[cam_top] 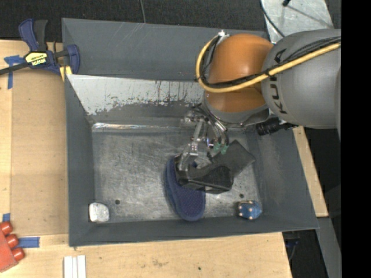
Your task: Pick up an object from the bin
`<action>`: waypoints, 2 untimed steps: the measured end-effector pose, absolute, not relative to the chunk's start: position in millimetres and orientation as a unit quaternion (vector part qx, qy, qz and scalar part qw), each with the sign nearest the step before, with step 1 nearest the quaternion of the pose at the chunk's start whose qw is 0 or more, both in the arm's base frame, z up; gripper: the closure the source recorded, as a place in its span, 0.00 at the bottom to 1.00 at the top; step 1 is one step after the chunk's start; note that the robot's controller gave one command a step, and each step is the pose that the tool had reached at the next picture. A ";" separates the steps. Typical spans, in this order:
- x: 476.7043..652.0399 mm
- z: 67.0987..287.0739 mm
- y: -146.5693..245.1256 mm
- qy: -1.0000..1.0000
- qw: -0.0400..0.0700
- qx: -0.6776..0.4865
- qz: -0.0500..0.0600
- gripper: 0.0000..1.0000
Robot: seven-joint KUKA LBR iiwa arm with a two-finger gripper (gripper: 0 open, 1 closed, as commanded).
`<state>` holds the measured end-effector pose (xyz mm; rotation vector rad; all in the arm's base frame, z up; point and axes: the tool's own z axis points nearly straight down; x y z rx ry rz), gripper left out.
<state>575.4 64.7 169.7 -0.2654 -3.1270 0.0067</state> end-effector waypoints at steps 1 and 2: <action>577.2 85.9 27.6 -0.996 -0.007 -0.094 -0.004 0.00; 573.5 84.1 27.0 -0.996 0.004 -0.094 -0.003 1.00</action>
Offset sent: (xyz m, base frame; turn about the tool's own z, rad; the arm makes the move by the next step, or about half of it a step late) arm -0.0030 -0.0461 -0.0997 0.0213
